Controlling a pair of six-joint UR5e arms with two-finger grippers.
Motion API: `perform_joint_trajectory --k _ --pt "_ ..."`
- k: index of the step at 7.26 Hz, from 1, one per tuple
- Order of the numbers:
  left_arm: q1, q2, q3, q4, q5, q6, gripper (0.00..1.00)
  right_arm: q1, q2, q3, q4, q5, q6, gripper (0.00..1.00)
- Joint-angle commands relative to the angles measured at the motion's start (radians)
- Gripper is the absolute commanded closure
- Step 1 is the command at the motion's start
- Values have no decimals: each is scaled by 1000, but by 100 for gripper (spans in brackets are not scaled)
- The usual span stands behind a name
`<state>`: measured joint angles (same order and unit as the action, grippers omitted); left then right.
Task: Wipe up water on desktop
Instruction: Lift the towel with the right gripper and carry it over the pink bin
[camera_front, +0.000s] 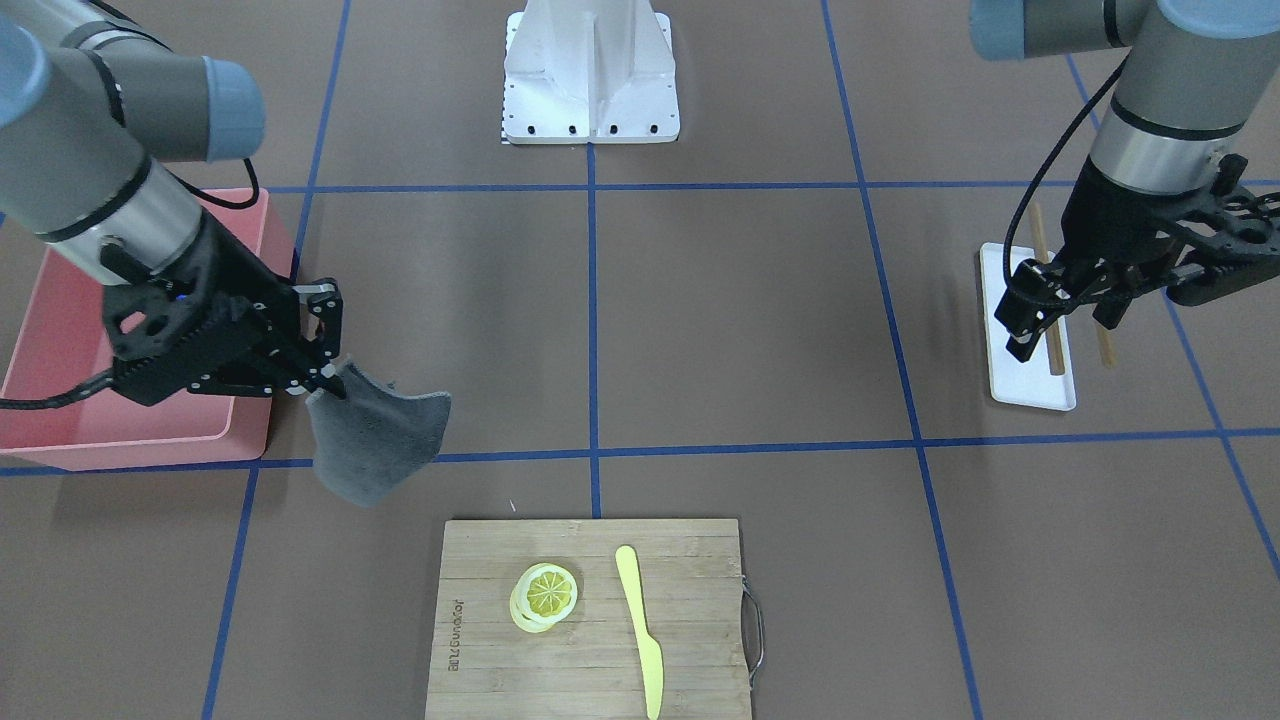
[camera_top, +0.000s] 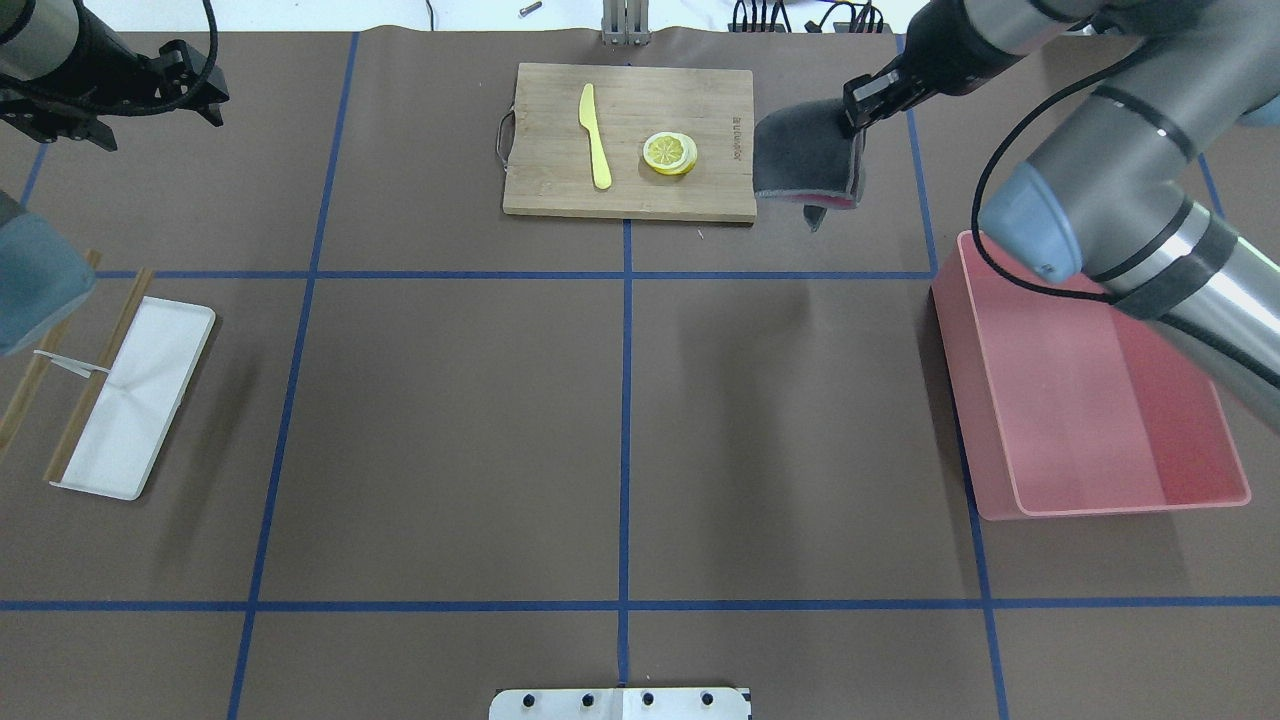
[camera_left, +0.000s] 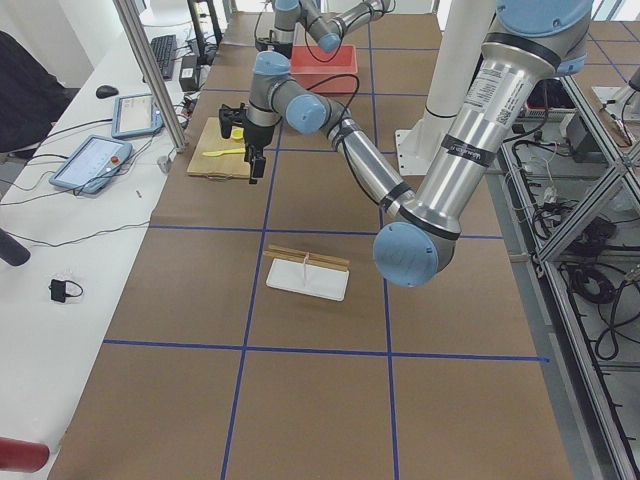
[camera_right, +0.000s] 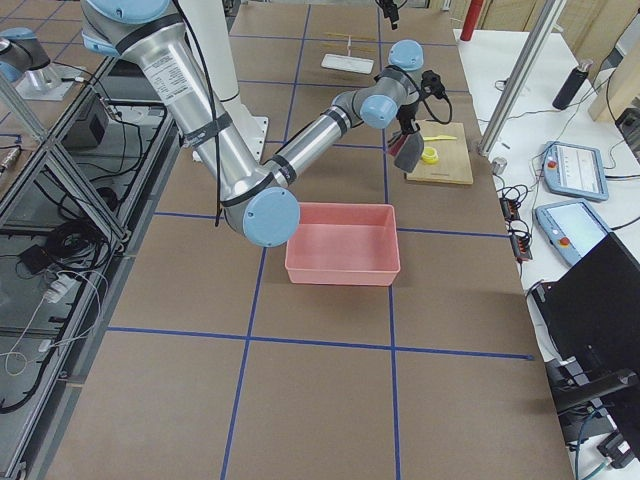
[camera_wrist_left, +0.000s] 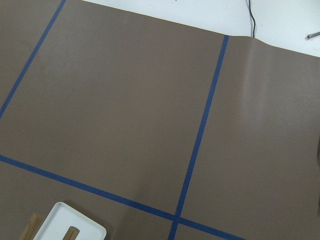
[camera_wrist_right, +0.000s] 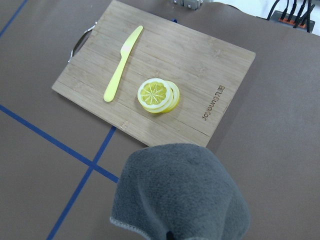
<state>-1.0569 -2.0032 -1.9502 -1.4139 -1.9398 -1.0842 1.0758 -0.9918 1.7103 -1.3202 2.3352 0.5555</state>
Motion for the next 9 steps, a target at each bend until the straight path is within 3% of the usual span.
perform_joint_trajectory --k 1,2,5,8,9 --pt "0 0 -9 1 -2 -3 2 197 -94 73 -10 229 -2 100" --pt "-2 9 -19 1 -2 -3 2 228 -182 145 -10 265 -6 100" --pt "-2 38 -50 0 -5 3 2 179 -485 311 -7 253 -9 100" --pt "-2 37 -49 0 -5 9 2 147 -620 356 -7 209 -13 100" --pt "0 35 -49 0 -5 9 2 127 -651 354 -7 190 -13 65"
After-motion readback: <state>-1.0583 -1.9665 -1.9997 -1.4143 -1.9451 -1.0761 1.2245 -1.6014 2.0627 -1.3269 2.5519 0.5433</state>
